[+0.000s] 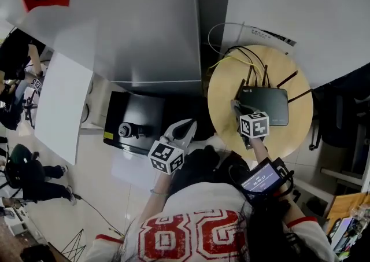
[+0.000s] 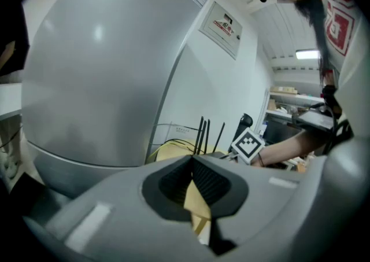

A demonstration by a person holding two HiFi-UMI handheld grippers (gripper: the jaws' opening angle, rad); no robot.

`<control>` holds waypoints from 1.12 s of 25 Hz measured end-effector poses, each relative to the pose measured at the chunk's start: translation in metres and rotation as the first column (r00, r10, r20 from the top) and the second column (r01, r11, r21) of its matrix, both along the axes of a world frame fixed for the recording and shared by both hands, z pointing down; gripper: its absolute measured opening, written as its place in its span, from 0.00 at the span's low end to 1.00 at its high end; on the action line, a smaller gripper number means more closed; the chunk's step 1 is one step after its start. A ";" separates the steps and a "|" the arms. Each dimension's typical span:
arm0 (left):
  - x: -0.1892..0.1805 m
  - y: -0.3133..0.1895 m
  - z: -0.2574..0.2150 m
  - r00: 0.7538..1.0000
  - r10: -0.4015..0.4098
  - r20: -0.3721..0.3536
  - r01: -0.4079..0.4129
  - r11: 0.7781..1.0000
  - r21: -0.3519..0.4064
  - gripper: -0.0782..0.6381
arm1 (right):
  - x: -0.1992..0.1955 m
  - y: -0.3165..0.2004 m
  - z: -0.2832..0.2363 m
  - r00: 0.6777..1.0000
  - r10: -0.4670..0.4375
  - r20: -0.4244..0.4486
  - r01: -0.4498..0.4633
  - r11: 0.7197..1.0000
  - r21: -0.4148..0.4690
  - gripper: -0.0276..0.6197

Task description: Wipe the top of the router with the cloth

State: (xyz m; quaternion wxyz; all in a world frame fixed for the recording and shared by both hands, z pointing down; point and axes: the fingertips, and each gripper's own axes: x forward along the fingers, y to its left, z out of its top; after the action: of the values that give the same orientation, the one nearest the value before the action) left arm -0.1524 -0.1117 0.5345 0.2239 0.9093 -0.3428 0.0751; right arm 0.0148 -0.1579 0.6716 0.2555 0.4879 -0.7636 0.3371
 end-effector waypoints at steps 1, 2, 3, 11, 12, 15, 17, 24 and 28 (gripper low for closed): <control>-0.006 0.000 0.000 1.000 -0.017 0.005 0.017 1.000 -0.002 0.10 | 0.000 -0.006 -0.001 1.000 -0.001 -0.004 0.001 1.000 0.001 0.11; -0.011 0.000 0.001 0.999 -0.035 0.009 0.035 0.999 -0.005 0.10 | 0.000 -0.011 0.000 1.000 -0.006 -0.011 0.006 1.000 0.001 0.11; -0.017 0.000 0.002 0.999 -0.053 0.011 0.053 0.999 -0.008 0.10 | 0.000 -0.014 0.001 1.000 -0.016 -0.020 0.016 1.000 -0.002 0.11; -0.032 0.003 0.004 0.996 -0.092 0.014 0.092 0.996 -0.012 0.10 | 0.000 -0.012 0.008 0.999 -0.001 -0.051 0.000 1.000 -0.028 0.11; -0.030 0.004 0.004 0.996 -0.084 0.012 0.084 0.996 -0.013 0.10 | 0.001 -0.009 0.008 0.999 0.008 -0.046 -0.010 0.999 -0.031 0.11; -0.022 0.006 0.003 0.999 -0.052 0.003 0.052 0.999 -0.012 0.10 | 0.002 0.003 0.007 0.999 0.035 -0.027 -0.036 0.999 -0.036 0.11; -0.016 0.007 0.002 1.000 -0.031 -0.002 0.031 1.000 -0.007 0.10 | 0.002 0.011 0.005 0.999 0.048 -0.016 -0.049 0.998 -0.038 0.11; -0.006 0.016 0.001 1.000 0.012 -0.009 -0.012 1.000 0.004 0.10 | -0.006 0.051 0.013 0.997 0.068 0.021 -0.067 0.996 -0.064 0.11; -0.005 0.023 0.003 1.000 0.030 -0.003 -0.030 1.000 0.000 0.10 | -0.010 0.060 0.000 0.993 0.099 0.056 -0.097 0.995 -0.033 0.11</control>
State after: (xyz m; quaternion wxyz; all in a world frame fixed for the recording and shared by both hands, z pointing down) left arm -0.1569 -0.0886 0.5380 0.2232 0.9145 -0.3287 0.0769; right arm 0.0047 -0.0978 0.6719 0.2236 0.5108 -0.7407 0.3747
